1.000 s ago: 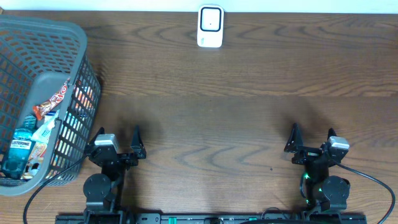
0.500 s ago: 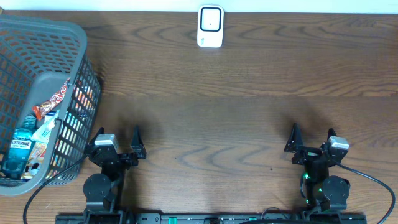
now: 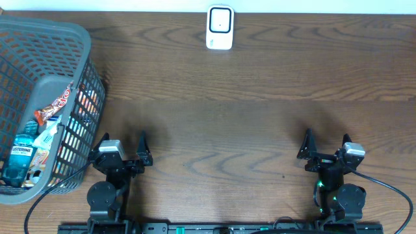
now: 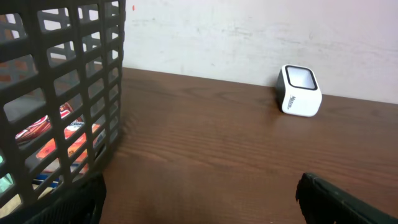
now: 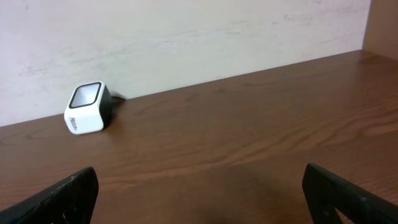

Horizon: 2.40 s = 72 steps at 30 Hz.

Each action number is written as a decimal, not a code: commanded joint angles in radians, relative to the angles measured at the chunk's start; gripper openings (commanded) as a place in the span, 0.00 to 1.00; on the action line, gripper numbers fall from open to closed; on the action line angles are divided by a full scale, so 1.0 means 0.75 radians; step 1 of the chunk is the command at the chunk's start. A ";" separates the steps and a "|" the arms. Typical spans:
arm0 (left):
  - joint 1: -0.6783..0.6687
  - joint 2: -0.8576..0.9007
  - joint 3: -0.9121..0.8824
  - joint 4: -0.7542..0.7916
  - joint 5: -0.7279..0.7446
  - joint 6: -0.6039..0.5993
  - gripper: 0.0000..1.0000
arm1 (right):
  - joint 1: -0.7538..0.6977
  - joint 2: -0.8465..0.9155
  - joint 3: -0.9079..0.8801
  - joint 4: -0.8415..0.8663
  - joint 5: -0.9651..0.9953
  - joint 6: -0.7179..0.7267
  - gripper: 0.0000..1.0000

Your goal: Scan the item barcode

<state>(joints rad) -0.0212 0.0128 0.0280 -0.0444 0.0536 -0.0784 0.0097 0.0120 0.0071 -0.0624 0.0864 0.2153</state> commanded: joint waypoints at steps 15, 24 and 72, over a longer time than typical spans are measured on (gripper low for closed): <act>-0.004 -0.011 -0.032 -0.033 -0.122 0.008 0.98 | -0.006 -0.007 -0.002 -0.003 0.012 -0.019 0.99; -0.004 -0.011 -0.032 -0.031 -0.123 0.008 0.98 | -0.006 -0.007 -0.002 -0.003 0.012 -0.019 0.99; -0.005 1.255 2.015 -1.254 0.291 0.080 0.98 | -0.006 -0.007 -0.002 -0.003 0.012 -0.019 0.99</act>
<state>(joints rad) -0.0227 0.9367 1.5112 -0.9501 0.2890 -0.0753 0.0097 0.0120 0.0071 -0.0628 0.0864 0.2150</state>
